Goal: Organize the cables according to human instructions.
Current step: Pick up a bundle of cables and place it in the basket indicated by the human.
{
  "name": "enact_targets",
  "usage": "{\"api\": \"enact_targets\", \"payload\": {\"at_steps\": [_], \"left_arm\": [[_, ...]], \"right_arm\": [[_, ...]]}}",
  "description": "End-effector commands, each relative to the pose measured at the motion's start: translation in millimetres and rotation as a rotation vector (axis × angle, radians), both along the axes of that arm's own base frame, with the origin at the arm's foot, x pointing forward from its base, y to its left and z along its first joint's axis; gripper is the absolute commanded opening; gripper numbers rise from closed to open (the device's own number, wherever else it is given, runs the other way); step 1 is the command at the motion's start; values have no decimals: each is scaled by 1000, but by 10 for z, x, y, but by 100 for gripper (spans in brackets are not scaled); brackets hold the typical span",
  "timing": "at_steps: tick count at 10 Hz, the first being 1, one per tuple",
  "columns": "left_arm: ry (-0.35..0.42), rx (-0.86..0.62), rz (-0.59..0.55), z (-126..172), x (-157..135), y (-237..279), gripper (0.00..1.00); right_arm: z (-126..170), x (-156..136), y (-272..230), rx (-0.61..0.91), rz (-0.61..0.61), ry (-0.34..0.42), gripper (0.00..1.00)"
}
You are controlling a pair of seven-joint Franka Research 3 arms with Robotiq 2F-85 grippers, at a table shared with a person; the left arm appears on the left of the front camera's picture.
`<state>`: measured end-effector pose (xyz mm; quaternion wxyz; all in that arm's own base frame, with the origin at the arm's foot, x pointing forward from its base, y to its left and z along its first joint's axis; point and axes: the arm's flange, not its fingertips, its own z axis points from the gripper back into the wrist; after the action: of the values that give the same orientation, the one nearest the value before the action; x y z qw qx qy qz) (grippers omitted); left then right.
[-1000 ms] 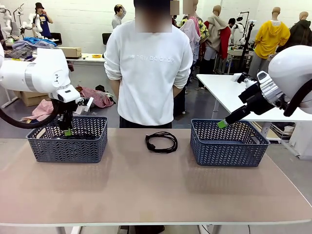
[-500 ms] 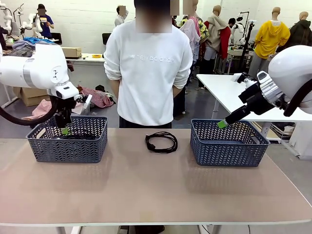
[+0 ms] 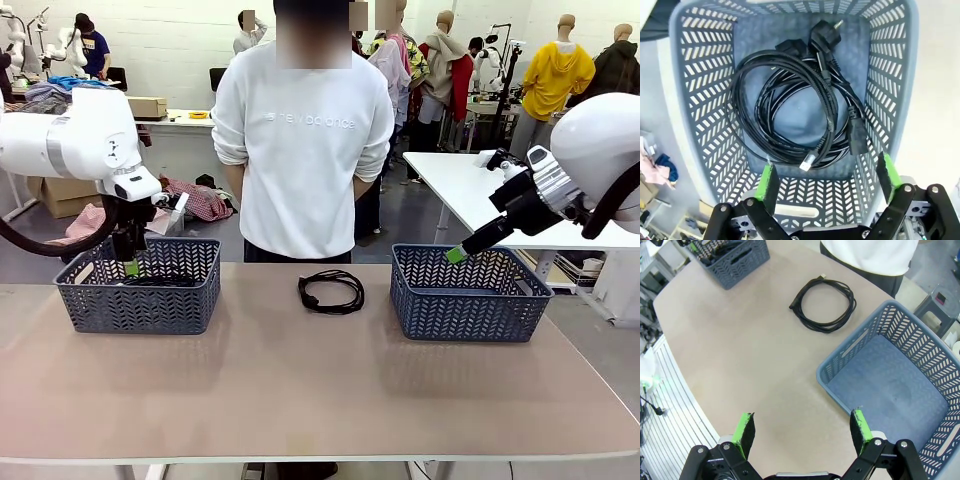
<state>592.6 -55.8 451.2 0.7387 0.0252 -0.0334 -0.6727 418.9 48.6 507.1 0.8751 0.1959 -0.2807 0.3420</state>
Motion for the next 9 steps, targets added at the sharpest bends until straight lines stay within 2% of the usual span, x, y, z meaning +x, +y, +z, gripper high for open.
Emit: {"api": "enact_targets", "payload": {"at_steps": [1,7,8,9], "left_arm": [[3,9,-5,-15,1,0,100],[4,1,-4,-27,4,-19,100],[-8,-47,67,68,-46,-134,100],[-22,-72,84,163,-162,-272,100]], "right_arm": [[4,19,-10,25,8,-9,100],[4,19,-10,25,8,-9,100],[4,19,-10,25,8,-9,100],[4,19,-10,25,8,-9,100]]}}
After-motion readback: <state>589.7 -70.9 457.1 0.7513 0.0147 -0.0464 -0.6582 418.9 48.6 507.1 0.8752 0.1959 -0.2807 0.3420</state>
